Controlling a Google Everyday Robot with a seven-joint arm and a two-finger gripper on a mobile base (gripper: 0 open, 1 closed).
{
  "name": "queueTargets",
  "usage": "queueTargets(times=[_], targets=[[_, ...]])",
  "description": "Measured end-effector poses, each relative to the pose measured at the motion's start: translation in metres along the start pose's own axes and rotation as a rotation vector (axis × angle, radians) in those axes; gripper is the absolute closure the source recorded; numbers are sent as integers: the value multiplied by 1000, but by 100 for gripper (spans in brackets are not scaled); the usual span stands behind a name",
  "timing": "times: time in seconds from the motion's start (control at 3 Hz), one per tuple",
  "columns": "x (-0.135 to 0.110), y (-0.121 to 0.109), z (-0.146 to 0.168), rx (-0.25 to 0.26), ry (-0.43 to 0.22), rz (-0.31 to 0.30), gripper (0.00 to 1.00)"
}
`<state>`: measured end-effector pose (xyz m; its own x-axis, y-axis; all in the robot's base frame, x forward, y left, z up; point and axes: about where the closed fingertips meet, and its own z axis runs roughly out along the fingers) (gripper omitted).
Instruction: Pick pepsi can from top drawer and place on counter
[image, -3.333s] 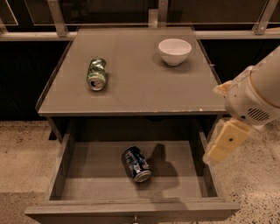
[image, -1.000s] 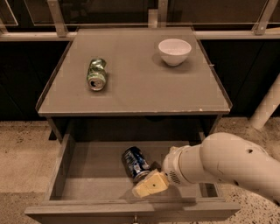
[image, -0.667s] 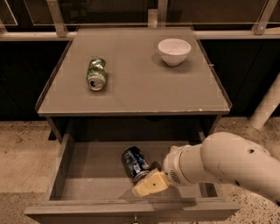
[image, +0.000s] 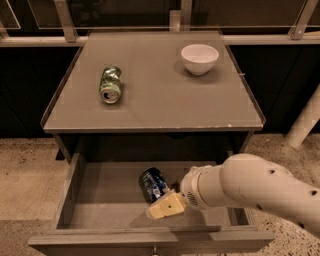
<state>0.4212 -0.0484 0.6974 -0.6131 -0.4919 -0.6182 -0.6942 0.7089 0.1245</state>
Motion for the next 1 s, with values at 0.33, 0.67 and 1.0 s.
queueTargets(times=[0.33,0.67,1.0], targets=[[-4,-4,33,1,-50,65,0],[-9,0,60,-8,-82,90,0],[-6,9,81,-15,-88,103,0]])
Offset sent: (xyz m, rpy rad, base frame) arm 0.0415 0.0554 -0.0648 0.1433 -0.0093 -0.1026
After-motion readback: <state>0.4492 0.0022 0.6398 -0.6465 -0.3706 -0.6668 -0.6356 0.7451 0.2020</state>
